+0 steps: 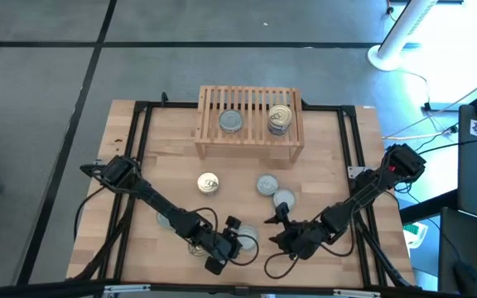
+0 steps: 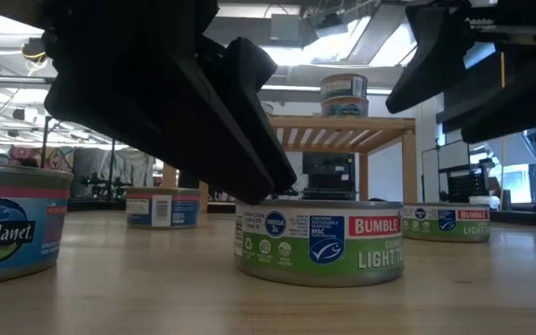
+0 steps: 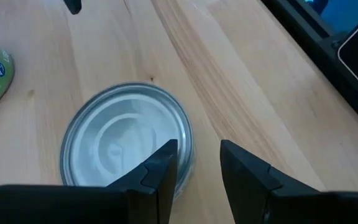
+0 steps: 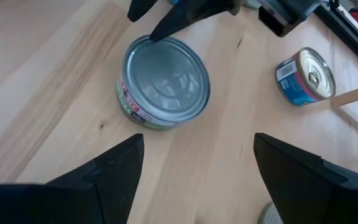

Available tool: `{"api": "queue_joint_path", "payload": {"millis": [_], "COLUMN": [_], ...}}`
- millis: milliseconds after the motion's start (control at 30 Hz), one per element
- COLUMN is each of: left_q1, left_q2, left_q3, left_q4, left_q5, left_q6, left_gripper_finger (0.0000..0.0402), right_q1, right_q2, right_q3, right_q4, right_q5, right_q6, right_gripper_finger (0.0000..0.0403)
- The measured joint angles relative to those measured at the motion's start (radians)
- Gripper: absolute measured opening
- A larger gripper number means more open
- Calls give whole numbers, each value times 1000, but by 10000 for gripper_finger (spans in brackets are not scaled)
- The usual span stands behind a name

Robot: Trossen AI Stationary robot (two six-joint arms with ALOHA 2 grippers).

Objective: Stack canned seafood by type on shelf
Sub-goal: Stack the green white tuna can on top of the green white tuna can on the shelf

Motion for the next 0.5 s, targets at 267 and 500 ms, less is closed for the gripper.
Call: {"api": "queue_joint_path", "payload": {"millis": [267,500], "left_q1": [2,5], "left_q2": [0,0], "left_q3": [0,0], "left_q4": [-9,-10], "left_q5": [-7,-16], "left_q6": [4,6], "left_gripper_finger": [117,117], "right_q1": [0,0], "right_q2": [0,0], "right_q3": [0,0], "right_q4": [-2,-2], "right_q5": [8,10], "right_q6": [1,2], "right_gripper_finger": [303,303]}}
